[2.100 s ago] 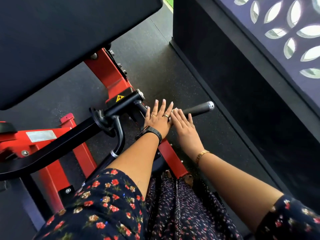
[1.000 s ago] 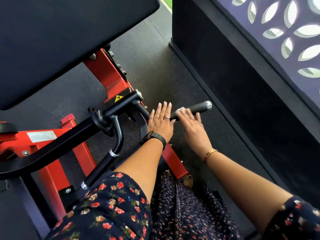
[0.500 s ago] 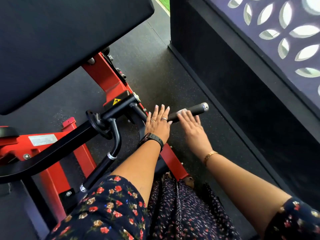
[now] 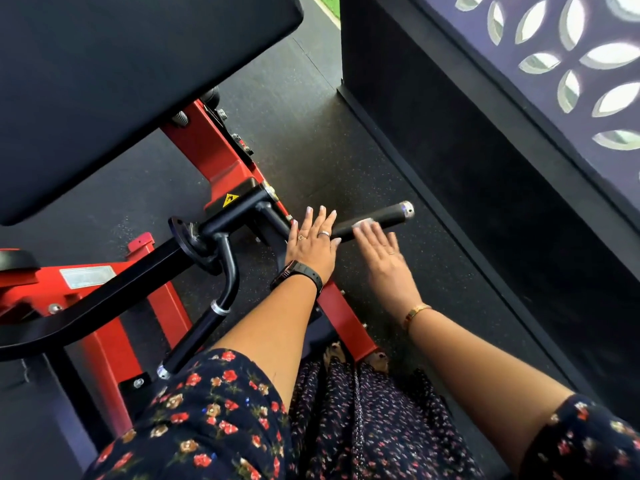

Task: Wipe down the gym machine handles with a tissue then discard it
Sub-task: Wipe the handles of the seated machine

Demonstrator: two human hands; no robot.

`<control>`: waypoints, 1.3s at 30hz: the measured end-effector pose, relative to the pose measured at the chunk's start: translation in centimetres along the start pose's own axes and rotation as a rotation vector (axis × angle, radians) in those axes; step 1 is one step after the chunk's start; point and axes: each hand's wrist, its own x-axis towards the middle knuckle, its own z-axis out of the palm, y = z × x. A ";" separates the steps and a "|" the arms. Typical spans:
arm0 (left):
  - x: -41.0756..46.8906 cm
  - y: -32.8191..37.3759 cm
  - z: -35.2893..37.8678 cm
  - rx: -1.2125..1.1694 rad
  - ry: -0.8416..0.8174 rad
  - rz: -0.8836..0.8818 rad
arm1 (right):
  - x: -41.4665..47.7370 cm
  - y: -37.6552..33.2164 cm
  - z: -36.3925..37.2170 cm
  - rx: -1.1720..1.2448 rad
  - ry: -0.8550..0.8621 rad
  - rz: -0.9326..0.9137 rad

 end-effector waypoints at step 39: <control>0.1 -0.2 -0.4 -0.047 -0.029 0.020 | 3.2 2.8 -2.5 -0.144 0.009 0.172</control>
